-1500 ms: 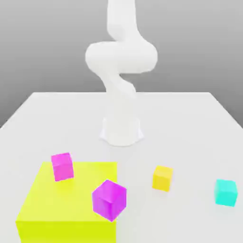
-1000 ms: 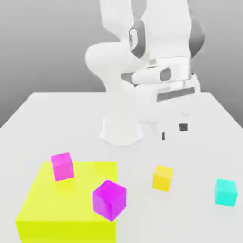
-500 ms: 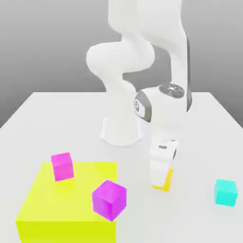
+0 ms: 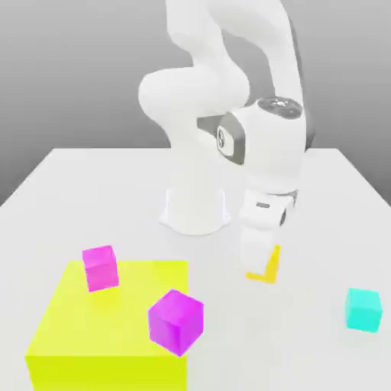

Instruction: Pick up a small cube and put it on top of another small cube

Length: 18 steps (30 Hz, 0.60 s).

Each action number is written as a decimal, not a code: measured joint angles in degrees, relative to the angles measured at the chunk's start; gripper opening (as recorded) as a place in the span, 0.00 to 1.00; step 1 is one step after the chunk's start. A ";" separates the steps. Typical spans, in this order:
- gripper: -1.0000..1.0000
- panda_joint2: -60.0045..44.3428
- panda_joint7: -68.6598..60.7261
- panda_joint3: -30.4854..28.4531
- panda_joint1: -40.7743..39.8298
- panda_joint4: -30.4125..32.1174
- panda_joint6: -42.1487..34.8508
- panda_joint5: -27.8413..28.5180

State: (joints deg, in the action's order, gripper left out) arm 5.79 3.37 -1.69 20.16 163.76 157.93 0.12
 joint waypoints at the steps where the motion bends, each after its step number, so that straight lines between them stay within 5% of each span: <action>1: 0.00 0.05 0.93 -0.70 -0.92 -2.02 -2.07 0.12; 12: 0.00 0.09 11.01 -8.33 -12.05 -24.80 -24.83 0.93; 16: 0.00 -5.32 10.83 -9.03 -12.52 -24.39 -19.10 -0.38; 17: 1.00 -6.41 10.67 -8.85 -12.69 -23.98 -17.62 -0.63; 18: 1.00 -6.41 10.67 -8.85 -12.65 -23.98 -17.62 -0.63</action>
State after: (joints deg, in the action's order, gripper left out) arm -0.62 14.04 -10.54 7.51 139.78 140.32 -0.51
